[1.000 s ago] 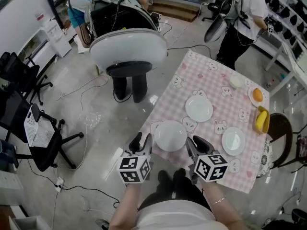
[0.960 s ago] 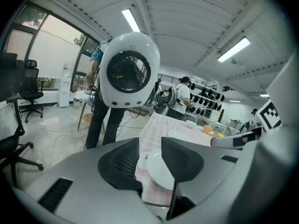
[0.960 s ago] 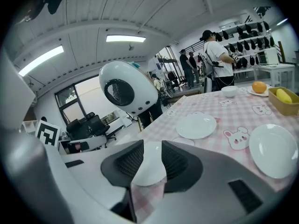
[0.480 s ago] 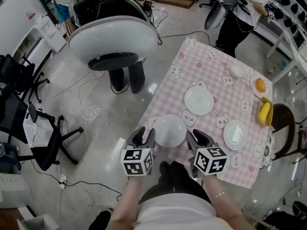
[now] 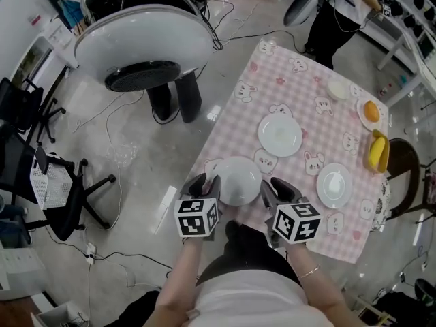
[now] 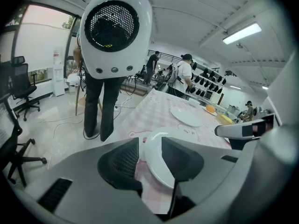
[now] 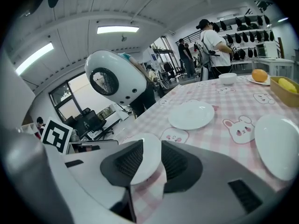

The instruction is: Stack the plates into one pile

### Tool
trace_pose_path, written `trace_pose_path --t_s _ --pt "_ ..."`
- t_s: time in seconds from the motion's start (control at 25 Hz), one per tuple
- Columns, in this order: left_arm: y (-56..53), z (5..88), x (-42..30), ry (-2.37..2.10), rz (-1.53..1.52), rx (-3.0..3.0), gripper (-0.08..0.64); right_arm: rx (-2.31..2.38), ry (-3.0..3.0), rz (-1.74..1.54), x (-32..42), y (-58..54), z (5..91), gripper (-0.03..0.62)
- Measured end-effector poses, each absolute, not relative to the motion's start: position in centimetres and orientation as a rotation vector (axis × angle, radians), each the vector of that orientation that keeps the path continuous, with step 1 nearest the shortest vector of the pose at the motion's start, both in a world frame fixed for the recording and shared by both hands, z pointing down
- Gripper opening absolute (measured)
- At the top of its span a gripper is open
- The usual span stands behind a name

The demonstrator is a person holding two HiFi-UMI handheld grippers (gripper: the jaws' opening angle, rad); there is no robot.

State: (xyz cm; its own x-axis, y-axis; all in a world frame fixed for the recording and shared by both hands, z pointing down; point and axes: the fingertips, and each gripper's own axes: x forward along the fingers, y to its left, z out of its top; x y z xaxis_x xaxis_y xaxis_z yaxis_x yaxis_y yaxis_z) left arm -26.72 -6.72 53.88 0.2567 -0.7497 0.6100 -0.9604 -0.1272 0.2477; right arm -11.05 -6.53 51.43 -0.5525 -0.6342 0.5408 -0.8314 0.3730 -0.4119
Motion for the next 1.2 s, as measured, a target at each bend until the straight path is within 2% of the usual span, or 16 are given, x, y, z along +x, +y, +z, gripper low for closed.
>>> trace_pose_path --t_s 0.44,0.56,1.2 --pt "-6.8 56.7 -25.7 -1.472 0.608 1.850 0.161 1.280 -2.331 0.983 -10.8 -7.4 52.4 0.118" --pt "-6.8 56.8 -25.6 -1.458 0.637 1.843 0.132 1.272 -2.323 0.977 -10.9 -7.4 52.4 0.118" --pt "-7.0 56.7 -25.4 -1.444 0.643 1.829 0.123 1.116 -2.165 0.970 -11.9 -7.6 56.5 0.163"
